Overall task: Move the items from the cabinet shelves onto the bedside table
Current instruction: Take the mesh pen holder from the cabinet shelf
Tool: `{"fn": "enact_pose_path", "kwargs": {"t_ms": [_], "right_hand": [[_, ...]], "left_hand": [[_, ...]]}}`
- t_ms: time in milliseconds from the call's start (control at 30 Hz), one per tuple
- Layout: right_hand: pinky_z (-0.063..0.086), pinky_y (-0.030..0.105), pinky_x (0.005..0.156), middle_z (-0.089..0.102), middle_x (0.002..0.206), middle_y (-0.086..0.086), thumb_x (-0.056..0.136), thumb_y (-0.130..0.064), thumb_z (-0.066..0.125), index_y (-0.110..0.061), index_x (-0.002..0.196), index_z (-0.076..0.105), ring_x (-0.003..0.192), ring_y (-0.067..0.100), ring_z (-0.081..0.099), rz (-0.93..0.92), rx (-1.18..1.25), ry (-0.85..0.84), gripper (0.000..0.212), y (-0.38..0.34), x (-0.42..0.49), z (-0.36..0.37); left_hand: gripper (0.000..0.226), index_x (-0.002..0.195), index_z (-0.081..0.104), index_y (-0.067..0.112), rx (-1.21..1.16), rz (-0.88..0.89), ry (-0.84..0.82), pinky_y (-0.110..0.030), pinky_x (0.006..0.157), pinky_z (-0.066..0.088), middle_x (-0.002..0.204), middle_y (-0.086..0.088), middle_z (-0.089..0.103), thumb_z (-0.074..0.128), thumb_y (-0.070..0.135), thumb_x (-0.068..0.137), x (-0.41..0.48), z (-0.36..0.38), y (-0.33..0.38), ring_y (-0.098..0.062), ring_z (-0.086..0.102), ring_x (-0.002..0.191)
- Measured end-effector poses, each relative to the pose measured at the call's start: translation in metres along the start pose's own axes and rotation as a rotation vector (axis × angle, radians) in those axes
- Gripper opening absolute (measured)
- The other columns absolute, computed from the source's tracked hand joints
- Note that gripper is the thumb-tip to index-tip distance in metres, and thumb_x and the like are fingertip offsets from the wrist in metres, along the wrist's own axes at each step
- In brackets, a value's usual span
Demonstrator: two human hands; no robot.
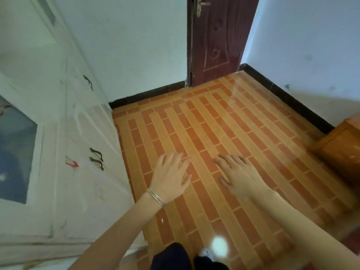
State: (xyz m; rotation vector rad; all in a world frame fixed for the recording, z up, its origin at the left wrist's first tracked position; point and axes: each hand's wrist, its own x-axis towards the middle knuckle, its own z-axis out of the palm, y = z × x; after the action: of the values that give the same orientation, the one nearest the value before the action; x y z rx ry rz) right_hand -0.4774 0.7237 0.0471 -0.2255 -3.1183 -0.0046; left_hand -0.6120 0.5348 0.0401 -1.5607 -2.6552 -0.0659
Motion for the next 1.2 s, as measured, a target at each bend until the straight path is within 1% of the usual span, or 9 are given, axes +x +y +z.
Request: {"fn": "enact_pose_path", "kwargs": {"t_ms": [133, 333, 400, 533, 733, 800, 900, 1033, 1200], "right_hand": [[0.049, 0.045, 0.088, 0.059, 0.126, 0.010, 0.085, -0.042, 0.043, -0.015, 0.127, 0.050, 0.107, 0.029, 0.060, -0.088, 0.003, 0.032, 0.050, 0.025, 0.043, -0.003], [0.048, 0.043, 0.088, 0.058, 0.126, 0.009, 0.084, -0.042, 0.059, -0.016, 0.129, 0.051, 0.106, 0.027, 0.060, -0.231, -0.035, 0.068, 0.052, 0.052, 0.130, 0.000], [0.048, 0.044, 0.088, 0.058, 0.126, 0.010, 0.084, -0.041, 0.059, -0.015, 0.129, 0.050, 0.107, 0.028, 0.059, -0.264, -0.043, 0.078, 0.053, 0.059, 0.163, -0.005], [0.048, 0.042, 0.089, 0.057, 0.127, 0.008, 0.086, -0.043, 0.047, -0.017, 0.131, 0.048, 0.110, 0.026, 0.058, -0.316, -0.069, 0.074, 0.051, 0.080, 0.238, -0.025], [0.049, 0.040, 0.087, 0.060, 0.123, 0.006, 0.087, -0.045, 0.031, -0.017, 0.128, 0.051, 0.108, 0.024, 0.060, -0.366, -0.065, 0.134, 0.053, 0.098, 0.340, -0.044], [0.048, 0.040, 0.088, 0.060, 0.123, 0.006, 0.087, -0.044, 0.038, -0.017, 0.127, 0.052, 0.108, 0.024, 0.060, -0.415, -0.046, 0.160, 0.050, 0.099, 0.370, -0.040], [0.047, 0.041, 0.090, 0.059, 0.125, 0.007, 0.085, -0.039, 0.053, -0.017, 0.128, 0.050, 0.109, 0.024, 0.059, -0.513, -0.027, 0.169, 0.048, 0.094, 0.412, -0.032], [0.046, 0.042, 0.092, 0.059, 0.125, 0.004, 0.085, -0.040, 0.059, -0.019, 0.127, 0.052, 0.110, 0.022, 0.058, -0.656, -0.022, 0.175, 0.048, 0.085, 0.468, -0.024], [0.047, 0.041, 0.093, 0.058, 0.127, 0.002, 0.082, -0.038, 0.063, -0.021, 0.129, 0.051, 0.112, 0.021, 0.058, -0.852, -0.012, 0.167, 0.050, 0.085, 0.542, -0.023]], "left_hand": [[0.052, 0.126, 0.058, 0.019, 0.024, -0.078, 0.017, -0.045, 0.094, 0.042, 0.119, -0.008, 0.061, 0.036, 0.047, 0.087, 0.026, -0.002, -0.017, -0.028, 0.053, 0.112], [0.048, 0.117, 0.063, 0.016, 0.053, -0.210, 0.080, -0.045, 0.092, 0.044, 0.115, -0.008, 0.063, 0.041, 0.044, 0.085, 0.073, 0.006, -0.067, -0.028, 0.054, 0.111], [0.050, 0.118, 0.063, 0.016, 0.046, -0.244, 0.106, -0.046, 0.092, 0.045, 0.115, -0.009, 0.063, 0.039, 0.045, 0.084, 0.096, 0.007, -0.083, -0.029, 0.055, 0.111], [0.054, 0.123, 0.060, 0.018, 0.031, -0.326, 0.123, -0.049, 0.092, 0.046, 0.116, -0.009, 0.063, 0.036, 0.048, 0.085, 0.152, -0.004, -0.118, -0.029, 0.055, 0.112], [0.053, 0.125, 0.058, 0.019, 0.020, -0.407, 0.165, -0.049, 0.096, 0.044, 0.119, -0.008, 0.062, 0.035, 0.048, 0.086, 0.225, -0.015, -0.174, -0.028, 0.054, 0.114], [0.051, 0.124, 0.059, 0.018, 0.038, -0.447, 0.186, -0.048, 0.096, 0.043, 0.119, -0.009, 0.062, 0.038, 0.046, 0.086, 0.239, -0.016, -0.189, -0.029, 0.054, 0.114], [0.045, 0.123, 0.059, 0.019, 0.089, -0.522, 0.202, -0.047, 0.096, 0.042, 0.118, -0.008, 0.062, 0.052, 0.042, 0.085, 0.248, -0.015, -0.207, -0.029, 0.055, 0.113], [0.047, 0.120, 0.060, 0.018, 0.119, -0.635, 0.181, -0.047, 0.093, 0.044, 0.116, -0.008, 0.063, 0.040, 0.042, 0.084, 0.253, -0.012, -0.232, -0.029, 0.056, 0.111], [0.045, 0.119, 0.060, 0.016, 0.165, -0.840, 0.185, -0.048, 0.092, 0.046, 0.115, -0.011, 0.064, 0.044, 0.040, 0.084, 0.268, -0.004, -0.256, -0.033, 0.058, 0.108]]}}
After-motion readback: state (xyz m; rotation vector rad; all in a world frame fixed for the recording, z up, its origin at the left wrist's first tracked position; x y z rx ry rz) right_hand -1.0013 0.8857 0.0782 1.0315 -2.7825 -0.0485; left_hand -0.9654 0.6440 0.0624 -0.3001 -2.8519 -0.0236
